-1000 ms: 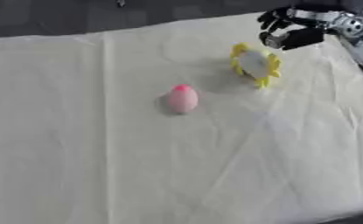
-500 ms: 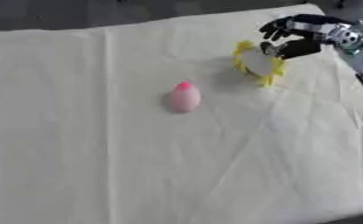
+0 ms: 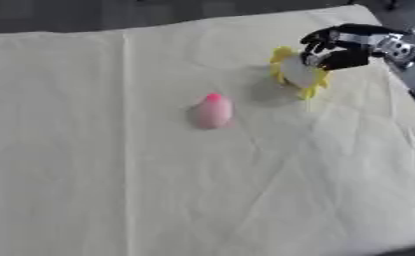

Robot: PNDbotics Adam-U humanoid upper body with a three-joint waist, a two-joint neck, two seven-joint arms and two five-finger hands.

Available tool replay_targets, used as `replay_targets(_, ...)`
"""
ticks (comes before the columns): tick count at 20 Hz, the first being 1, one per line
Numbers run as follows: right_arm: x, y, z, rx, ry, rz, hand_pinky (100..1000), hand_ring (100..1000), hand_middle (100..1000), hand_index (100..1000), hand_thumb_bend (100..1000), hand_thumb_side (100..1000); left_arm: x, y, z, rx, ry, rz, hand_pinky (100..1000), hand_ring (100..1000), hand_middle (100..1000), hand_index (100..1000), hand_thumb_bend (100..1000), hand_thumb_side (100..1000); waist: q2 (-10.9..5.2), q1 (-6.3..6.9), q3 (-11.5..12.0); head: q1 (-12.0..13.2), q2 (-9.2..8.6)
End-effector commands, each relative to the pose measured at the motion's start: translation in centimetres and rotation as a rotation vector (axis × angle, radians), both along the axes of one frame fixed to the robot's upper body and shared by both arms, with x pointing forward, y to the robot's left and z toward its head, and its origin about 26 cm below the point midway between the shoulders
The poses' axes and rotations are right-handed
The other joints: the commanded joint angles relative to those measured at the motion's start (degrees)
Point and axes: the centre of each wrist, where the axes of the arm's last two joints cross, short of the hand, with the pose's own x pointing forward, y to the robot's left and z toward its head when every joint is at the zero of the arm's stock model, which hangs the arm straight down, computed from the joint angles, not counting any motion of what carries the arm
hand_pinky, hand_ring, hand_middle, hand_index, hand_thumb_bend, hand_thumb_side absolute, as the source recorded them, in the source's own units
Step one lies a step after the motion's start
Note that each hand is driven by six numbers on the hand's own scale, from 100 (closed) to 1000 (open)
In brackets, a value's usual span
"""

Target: Pick up the objects with one hand, pass them to the other hand, and then place them into the box on the other side of the table.

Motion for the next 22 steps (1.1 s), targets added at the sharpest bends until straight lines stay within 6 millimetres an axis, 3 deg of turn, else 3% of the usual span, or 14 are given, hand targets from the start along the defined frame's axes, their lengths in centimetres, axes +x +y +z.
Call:
replay_targets(1, -0.27, -0.48, 1.27, -0.051, -0.030, -0.035, 928, 873, 839, 956, 100, 822, -0.72, 0.86, 2.04, 0.026, -0.048, 0.030, 810, 718, 642, 739, 100, 420, 0.08, -0.75, 0.1, 0.0, -0.71)
replay_targets(3, -0.30, -0.56, 1.38, -0.064, -0.048, -0.052, 927, 870, 837, 956, 100, 796, -0.72, 0.94, 1.96, 0.026, -0.045, 0.033, 809, 718, 642, 738, 100, 421, 0.11, -0.76, 0.0, 0.0, -0.61)
replay_targets(22, -0.27, -0.57, 0.50, -0.088, 0.000, -0.052, 923, 871, 839, 961, 100, 915, -0.68, 1.03, 1.80, 0.026, -0.042, 0.043, 808, 717, 639, 733, 100, 420, 0.59, -0.84, 0.0, 0.3, -0.51)
